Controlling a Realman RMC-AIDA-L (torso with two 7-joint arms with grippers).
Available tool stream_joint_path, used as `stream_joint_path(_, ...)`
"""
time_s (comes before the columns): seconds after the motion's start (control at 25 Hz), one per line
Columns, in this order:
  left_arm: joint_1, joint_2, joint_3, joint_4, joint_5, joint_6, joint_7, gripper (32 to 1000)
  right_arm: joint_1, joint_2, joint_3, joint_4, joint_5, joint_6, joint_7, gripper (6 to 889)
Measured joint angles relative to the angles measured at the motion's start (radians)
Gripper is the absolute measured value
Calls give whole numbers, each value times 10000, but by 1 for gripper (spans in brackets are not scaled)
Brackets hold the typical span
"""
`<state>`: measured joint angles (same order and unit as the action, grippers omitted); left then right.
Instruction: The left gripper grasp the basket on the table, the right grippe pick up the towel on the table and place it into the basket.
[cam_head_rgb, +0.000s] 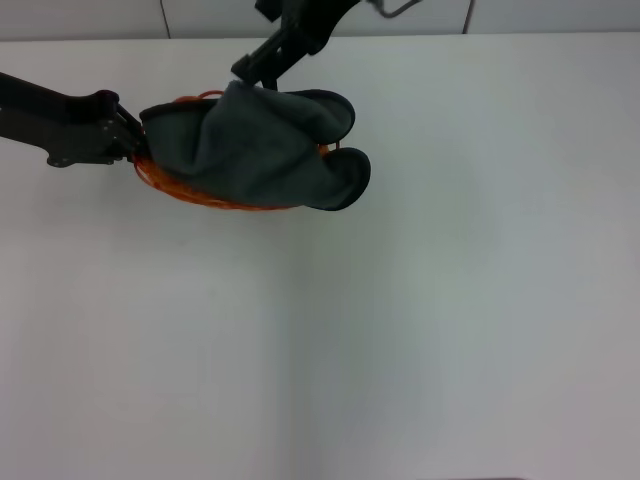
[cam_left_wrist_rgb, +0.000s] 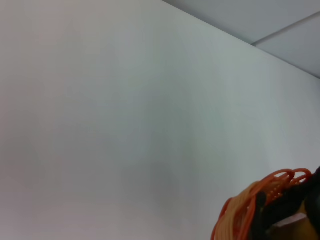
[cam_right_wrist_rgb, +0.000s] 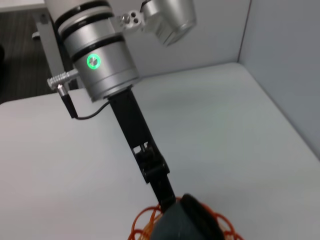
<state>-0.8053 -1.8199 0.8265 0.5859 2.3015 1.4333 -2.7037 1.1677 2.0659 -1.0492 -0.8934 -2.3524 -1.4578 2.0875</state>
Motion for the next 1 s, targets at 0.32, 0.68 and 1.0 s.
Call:
stream_joint_path(0.32,54,9,-13,-15,2,-8,22,99,-742,-12,316,-1549,399,-764,25,852)
stream_joint_path(0.68,108,39,-13,-15,-13,-21,24,99,-785,-12,519,-1722,406,-1279,242,852)
stream_joint_path(1.0,118,38,-13,-16,-16,-21,10,98,-785,-12,527,-1735,413,-1406,261,852)
